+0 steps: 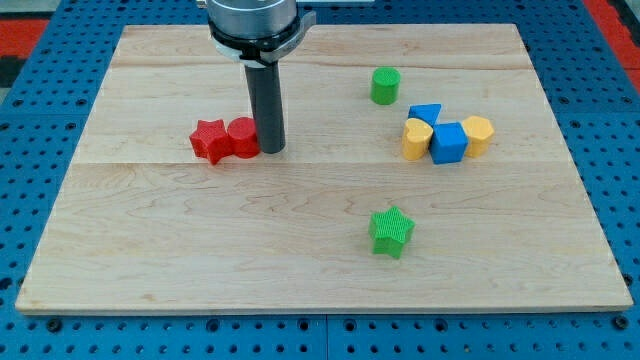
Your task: Slide the green circle towards the center
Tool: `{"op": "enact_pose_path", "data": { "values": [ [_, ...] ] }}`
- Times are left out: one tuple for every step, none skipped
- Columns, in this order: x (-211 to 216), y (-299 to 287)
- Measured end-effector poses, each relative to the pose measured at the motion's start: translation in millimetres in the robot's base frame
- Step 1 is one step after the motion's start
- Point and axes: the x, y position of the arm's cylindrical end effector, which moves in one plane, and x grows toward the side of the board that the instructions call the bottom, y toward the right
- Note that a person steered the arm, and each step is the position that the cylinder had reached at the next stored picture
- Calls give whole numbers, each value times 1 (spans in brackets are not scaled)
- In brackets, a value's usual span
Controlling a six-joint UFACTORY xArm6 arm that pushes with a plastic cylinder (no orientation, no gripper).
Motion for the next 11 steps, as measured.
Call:
{"op": "enact_pose_path", "data": {
  "values": [
    [0, 1],
    [-39, 7],
    [-98, 12],
    [-150, 59],
    [-160, 152],
    [-157, 224],
    [-135, 214],
    [-112, 181],
    [-107, 172],
    [-109, 163],
    [-110, 137]
  ]
}}
